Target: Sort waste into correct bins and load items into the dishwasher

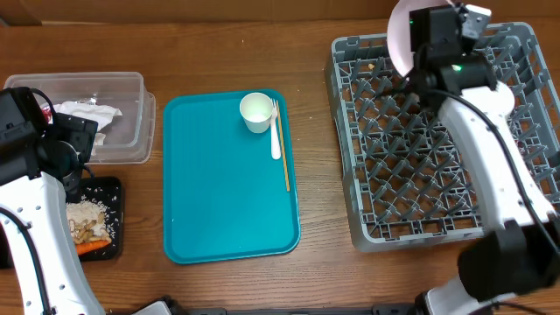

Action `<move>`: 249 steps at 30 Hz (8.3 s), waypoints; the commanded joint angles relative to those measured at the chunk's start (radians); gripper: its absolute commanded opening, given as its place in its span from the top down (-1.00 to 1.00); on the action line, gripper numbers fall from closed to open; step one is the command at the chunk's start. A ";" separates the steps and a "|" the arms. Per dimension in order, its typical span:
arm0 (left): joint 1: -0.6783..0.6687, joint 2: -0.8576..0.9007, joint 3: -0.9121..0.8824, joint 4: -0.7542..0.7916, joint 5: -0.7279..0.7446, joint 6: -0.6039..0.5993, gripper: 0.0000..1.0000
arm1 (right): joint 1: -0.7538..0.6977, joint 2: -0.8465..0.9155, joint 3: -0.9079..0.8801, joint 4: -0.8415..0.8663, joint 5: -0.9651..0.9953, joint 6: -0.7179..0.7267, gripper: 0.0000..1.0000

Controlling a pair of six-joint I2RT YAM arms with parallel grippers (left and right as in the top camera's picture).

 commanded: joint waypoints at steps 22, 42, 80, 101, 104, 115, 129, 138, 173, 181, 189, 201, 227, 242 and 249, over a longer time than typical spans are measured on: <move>-0.007 0.000 0.000 0.001 0.000 -0.010 -0.99 | -0.001 0.093 -0.028 0.040 0.036 0.059 0.92; -0.007 0.000 0.000 0.001 0.000 -0.010 -1.00 | 0.001 0.095 -0.039 0.011 0.007 0.138 0.81; -0.007 0.000 0.000 0.001 0.000 -0.009 -1.00 | -0.231 0.095 0.287 -0.352 -0.754 0.156 0.47; -0.007 0.000 0.000 0.001 0.000 -0.010 -1.00 | -0.247 0.095 0.021 -0.195 -0.777 0.160 0.66; -0.007 0.000 0.000 0.001 0.000 -0.010 -1.00 | -0.247 0.095 0.021 -0.154 -0.780 0.160 0.65; -0.007 0.000 0.000 0.001 0.000 -0.010 -1.00 | -0.247 0.094 0.110 -0.143 -0.820 0.124 0.43; -0.007 0.000 0.000 0.001 0.000 -0.010 -1.00 | -0.049 0.095 0.441 -0.410 -0.814 0.102 -0.78; -0.007 0.000 0.000 0.001 0.000 -0.009 -1.00 | 0.307 0.109 0.252 -0.076 -0.828 -0.059 -0.82; -0.007 0.000 0.000 0.001 0.000 -0.010 -1.00 | 0.555 0.372 0.150 0.157 -0.858 -0.352 -0.43; -0.007 0.000 0.000 0.001 0.000 -0.010 -0.99 | 0.555 0.410 0.150 0.184 -0.801 -0.399 -0.30; -0.007 0.000 0.000 0.001 0.000 -0.010 -0.99 | 0.555 0.468 0.150 0.183 -0.774 -0.444 -0.08; -0.007 0.000 0.000 0.001 0.000 -0.010 -1.00 | 0.556 0.466 0.172 0.174 -0.727 -0.417 0.53; -0.007 0.000 0.000 0.001 0.000 -0.010 -0.99 | 0.631 0.420 0.337 -0.239 -1.092 -0.218 0.86; -0.007 0.000 0.000 0.001 0.000 -0.010 -1.00 | 0.707 0.458 0.265 -0.143 -0.843 -0.097 -0.75; -0.007 0.000 0.000 0.001 0.000 -0.010 -1.00 | 0.694 0.422 0.332 -0.173 -0.917 -0.098 -1.00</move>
